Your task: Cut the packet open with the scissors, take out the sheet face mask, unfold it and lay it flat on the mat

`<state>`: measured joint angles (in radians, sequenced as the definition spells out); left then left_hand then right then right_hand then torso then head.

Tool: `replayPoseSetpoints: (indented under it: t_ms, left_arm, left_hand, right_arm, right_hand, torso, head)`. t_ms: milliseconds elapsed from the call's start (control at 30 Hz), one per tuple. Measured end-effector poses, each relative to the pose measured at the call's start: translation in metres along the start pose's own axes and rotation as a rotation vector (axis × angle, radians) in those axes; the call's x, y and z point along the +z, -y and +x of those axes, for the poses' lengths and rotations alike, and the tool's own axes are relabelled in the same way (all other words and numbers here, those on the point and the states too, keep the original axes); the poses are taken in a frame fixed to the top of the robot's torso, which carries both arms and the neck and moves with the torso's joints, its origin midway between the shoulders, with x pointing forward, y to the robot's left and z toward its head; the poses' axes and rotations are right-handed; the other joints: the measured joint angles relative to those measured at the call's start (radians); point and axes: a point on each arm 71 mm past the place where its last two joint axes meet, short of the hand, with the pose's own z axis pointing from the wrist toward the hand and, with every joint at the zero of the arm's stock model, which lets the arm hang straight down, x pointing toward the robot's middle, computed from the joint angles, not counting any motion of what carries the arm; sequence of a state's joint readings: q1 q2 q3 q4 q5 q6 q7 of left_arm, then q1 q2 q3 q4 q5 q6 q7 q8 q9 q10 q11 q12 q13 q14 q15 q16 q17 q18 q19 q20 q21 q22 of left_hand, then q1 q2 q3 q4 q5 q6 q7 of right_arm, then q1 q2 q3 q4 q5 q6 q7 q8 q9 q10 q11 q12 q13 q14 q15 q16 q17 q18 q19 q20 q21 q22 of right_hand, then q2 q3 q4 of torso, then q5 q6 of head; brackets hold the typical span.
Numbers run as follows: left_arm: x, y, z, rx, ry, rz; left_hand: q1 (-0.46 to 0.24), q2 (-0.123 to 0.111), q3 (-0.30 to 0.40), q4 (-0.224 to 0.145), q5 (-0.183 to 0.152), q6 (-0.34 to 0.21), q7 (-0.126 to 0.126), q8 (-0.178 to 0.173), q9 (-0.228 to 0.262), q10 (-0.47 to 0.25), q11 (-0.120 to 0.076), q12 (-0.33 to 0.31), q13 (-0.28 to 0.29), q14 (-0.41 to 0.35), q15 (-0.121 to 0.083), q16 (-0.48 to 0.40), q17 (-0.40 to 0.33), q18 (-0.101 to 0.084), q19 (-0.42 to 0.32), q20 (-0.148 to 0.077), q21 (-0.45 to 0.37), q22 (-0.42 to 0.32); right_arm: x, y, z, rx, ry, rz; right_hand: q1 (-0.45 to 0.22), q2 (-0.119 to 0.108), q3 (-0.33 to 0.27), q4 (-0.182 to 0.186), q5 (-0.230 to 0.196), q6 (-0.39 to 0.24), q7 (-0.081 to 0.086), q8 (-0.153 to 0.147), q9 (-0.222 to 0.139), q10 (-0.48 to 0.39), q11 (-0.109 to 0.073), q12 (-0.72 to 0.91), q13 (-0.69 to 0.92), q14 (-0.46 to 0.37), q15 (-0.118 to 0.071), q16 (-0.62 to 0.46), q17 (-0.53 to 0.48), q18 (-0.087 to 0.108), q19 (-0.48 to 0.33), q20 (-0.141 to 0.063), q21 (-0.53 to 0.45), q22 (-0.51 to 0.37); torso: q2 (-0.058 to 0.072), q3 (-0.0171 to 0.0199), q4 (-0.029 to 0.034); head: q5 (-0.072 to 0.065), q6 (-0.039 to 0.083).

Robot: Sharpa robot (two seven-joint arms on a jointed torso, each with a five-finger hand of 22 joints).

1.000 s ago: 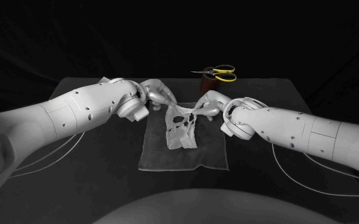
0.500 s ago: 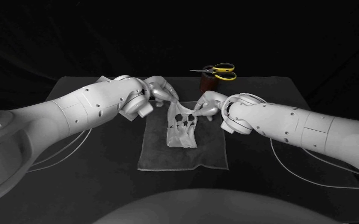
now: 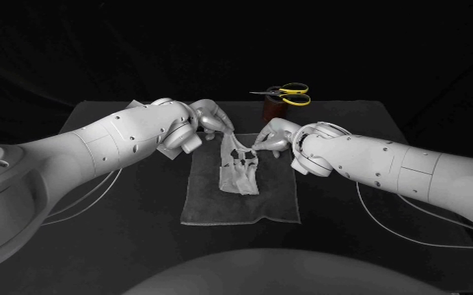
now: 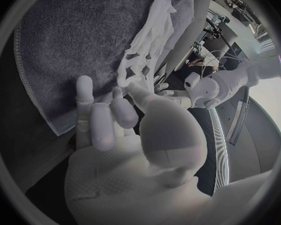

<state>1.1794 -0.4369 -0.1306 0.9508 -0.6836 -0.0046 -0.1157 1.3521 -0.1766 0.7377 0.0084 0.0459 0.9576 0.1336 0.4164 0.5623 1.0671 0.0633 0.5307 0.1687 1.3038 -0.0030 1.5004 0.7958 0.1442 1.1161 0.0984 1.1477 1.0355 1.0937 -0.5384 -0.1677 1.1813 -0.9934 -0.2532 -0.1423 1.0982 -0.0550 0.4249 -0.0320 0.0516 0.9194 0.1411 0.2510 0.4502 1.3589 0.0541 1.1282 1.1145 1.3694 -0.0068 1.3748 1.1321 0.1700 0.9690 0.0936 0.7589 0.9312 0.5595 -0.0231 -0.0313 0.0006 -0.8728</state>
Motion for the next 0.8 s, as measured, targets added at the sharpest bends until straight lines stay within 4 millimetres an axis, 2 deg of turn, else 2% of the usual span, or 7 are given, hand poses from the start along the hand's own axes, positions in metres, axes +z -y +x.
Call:
replayPoseSetpoints:
  t_ms: [67,100,167,433,500,667,800]
  left_arm:
    - [0.0,-0.001,0.0,0.003,-0.001,-0.008]
    - [0.0,-0.002,-0.001,0.006,0.0,-0.012]
    - [-0.001,-0.003,-0.001,0.009,0.001,-0.022]
    - [-0.003,-0.009,-0.005,0.02,0.012,-0.052]
    - [-0.003,-0.011,-0.007,0.019,0.02,-0.058]
    - [-0.006,-0.015,-0.013,0.014,0.048,-0.066]
    - [-0.01,-0.02,-0.019,0.004,0.078,-0.066]
  left_hand:
    - [0.0,0.0,-0.007,-0.004,0.0,-0.005,0.001,-0.007,0.004,-0.003,0.002,0.0,0.002,-0.003,0.003,0.0,-0.002,0.0,-0.007,0.0,-0.004,-0.004]
    - [-0.001,0.002,-0.017,-0.003,0.0,-0.015,0.003,-0.016,0.044,-0.006,0.005,0.0,0.003,-0.007,0.007,0.0,-0.006,0.0,-0.012,0.003,-0.01,-0.008]
    - [-0.004,0.004,-0.027,-0.004,0.0,-0.033,0.007,-0.034,0.056,-0.008,0.007,0.0,0.004,-0.013,0.012,0.0,-0.013,0.0,-0.023,0.005,-0.017,-0.016]
    - [-0.046,-0.035,-0.077,0.022,0.0,-0.183,0.039,-0.137,-0.012,-0.044,0.038,-0.02,0.0,-0.059,0.036,-0.007,-0.075,0.0,-0.075,0.028,-0.07,-0.067]
    - [-0.06,-0.049,-0.104,0.037,0.0,-0.222,0.045,-0.156,-0.031,-0.076,0.043,-0.041,-0.01,-0.096,0.041,-0.021,-0.136,0.002,-0.106,0.034,-0.101,-0.097]
    - [-0.083,-0.062,-0.187,0.071,0.0,-0.287,0.036,-0.165,-0.061,-0.142,0.054,-0.091,-0.037,-0.139,0.056,-0.029,-0.203,0.021,-0.135,0.046,-0.146,-0.139]
    - [-0.071,-0.051,-0.24,0.087,0.0,-0.311,0.021,-0.165,-0.075,-0.174,0.065,-0.114,-0.056,-0.145,0.062,-0.029,-0.215,0.022,-0.139,0.05,-0.155,-0.151]
  right_arm:
    - [0.0,0.001,-0.001,0.005,0.013,0.002]
    - [-0.001,0.001,-0.002,0.008,0.019,0.003]
    - [-0.001,0.002,-0.003,0.012,0.031,0.008]
    - [-0.004,0.008,-0.007,0.02,0.061,0.034]
    - [-0.006,0.009,-0.008,0.022,0.067,0.041]
    - [-0.012,0.014,-0.011,0.035,0.089,0.046]
    - [-0.021,0.018,-0.014,0.056,0.113,0.042]
  right_hand:
    - [-0.006,-0.006,-0.009,0.006,0.0,-0.008,0.003,-0.004,-0.004,-0.008,0.004,-0.015,-0.013,-0.005,0.005,-0.007,-0.011,0.0,-0.002,0.002,-0.005,-0.002]
    - [-0.009,-0.01,-0.016,0.01,0.0,-0.016,0.005,-0.01,-0.006,-0.014,0.007,-0.023,-0.022,-0.009,0.009,-0.012,-0.017,0.0,-0.005,0.005,-0.009,-0.004]
    - [-0.007,-0.021,-0.029,0.02,0.0,-0.031,0.009,-0.017,-0.01,-0.028,0.012,-0.042,-0.04,-0.022,0.011,-0.017,-0.031,0.0,-0.007,0.007,-0.014,-0.007]
    - [-0.015,-0.042,-0.09,0.063,0.0,-0.087,0.027,-0.042,-0.022,-0.097,0.029,-0.144,-0.143,-0.064,0.028,-0.05,-0.091,-0.001,-0.019,0.027,-0.042,-0.022]
    - [-0.015,-0.042,-0.095,0.068,0.0,-0.087,0.027,-0.042,-0.023,-0.098,0.03,-0.146,-0.151,-0.064,0.028,-0.05,-0.094,-0.001,-0.019,0.027,-0.042,-0.022]
    - [0.0,-0.044,-0.105,0.077,0.0,-0.086,0.026,-0.042,-0.023,-0.096,0.028,-0.136,-0.142,-0.064,0.028,-0.049,-0.079,-0.001,-0.014,0.032,-0.046,-0.025]
    - [0.043,-0.016,-0.105,0.077,0.0,-0.057,0.015,-0.024,-0.021,-0.055,0.017,-0.087,-0.106,-0.032,0.019,-0.023,-0.043,-0.001,0.002,0.031,-0.046,-0.025]
  torso:
    - [0.0,-0.0001,0.0006]
    - [0.0,-0.0002,0.0007]
    - [0.0,-0.0004,0.0009]
    - [0.0,-0.0011,0.001]
    - [0.0,-0.001,0.0011]
    - [0.0,-0.0009,0.0012]
    - [0.0,-0.0008,0.001]
  head:
    - [-0.001,0.0]
    - [-0.001,0.0]
    - [-0.002,0.0]
    - [-0.001,0.0]
    - [0.0,0.0]
    - [0.0,0.0]
    - [0.003,0.0]
